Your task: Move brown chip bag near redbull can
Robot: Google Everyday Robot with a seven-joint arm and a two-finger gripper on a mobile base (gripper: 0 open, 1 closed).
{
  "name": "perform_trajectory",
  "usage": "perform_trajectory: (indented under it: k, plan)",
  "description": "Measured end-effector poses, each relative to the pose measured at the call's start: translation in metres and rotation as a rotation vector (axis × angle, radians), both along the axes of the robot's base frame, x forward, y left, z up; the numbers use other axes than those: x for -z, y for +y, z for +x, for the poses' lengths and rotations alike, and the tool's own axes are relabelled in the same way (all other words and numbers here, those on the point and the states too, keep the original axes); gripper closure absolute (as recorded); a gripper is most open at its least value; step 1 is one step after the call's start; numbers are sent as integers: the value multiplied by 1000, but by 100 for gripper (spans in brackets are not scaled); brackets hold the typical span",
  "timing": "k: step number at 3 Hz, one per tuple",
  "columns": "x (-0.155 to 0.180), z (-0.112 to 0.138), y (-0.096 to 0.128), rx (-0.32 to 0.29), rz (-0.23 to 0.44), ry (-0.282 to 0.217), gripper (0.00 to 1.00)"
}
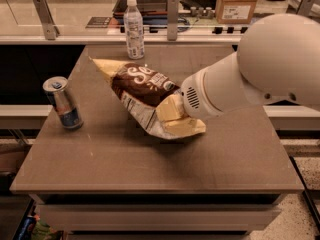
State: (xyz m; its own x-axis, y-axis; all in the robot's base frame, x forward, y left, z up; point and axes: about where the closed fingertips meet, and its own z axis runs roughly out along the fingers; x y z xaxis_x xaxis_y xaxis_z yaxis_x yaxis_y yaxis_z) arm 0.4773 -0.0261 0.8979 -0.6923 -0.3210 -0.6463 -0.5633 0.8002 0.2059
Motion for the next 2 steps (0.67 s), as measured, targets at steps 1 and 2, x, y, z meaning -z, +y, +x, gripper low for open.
perform_trajectory:
  k: [1,2]
  plan:
    - [0,0,1,-2,0,0,12]
    - [0,-1,2,-3,-1,-1,0]
